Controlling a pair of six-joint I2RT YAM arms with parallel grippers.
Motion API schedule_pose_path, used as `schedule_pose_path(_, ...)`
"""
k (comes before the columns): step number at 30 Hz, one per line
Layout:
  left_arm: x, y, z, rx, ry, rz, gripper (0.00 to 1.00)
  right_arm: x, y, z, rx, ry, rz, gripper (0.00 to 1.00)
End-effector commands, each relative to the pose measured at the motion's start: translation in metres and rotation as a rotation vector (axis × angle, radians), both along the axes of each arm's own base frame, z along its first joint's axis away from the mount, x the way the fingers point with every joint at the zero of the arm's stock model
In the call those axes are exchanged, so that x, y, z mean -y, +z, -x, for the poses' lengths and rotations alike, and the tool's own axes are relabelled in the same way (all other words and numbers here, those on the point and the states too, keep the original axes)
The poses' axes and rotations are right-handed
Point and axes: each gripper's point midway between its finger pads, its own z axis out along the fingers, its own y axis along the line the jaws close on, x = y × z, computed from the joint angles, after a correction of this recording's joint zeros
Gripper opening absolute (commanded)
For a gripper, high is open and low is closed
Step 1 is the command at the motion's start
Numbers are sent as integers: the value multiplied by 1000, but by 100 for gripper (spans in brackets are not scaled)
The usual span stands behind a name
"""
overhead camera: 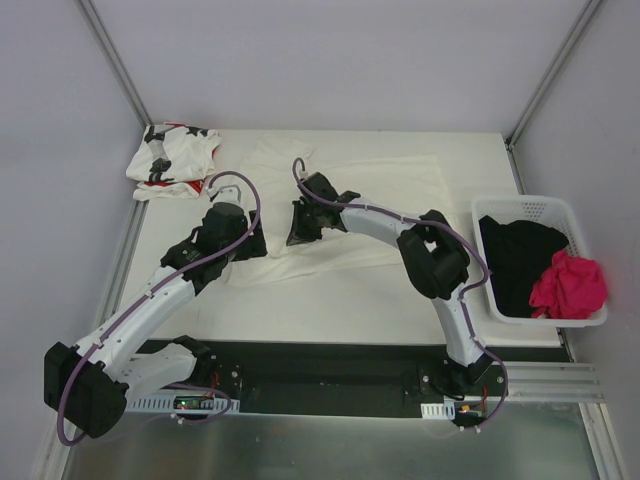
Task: Fold and stack the t-shirts
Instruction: Fold the flattened tshirt in 1/3 of the way
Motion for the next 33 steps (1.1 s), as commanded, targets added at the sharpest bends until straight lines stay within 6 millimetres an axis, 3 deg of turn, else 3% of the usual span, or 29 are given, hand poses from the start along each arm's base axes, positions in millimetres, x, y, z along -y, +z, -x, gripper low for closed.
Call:
schedule_pose_path(1,-4,1,-1,21,11,-24,74,-3,15,-13,34,-18,-21,1)
schedule_pose_path(15,-1,-13,4,-31,-4,-23,74,17,19,-45,58,-98,-27,1)
schedule_pose_path(25,0,-18,5,-56,-7,-25,74,33,6,-68,49,-161,-14,1)
schedule_pose_path(33,7,-26,4,-95,-22,-23,73,39,1,-75,39,-177,-19,1)
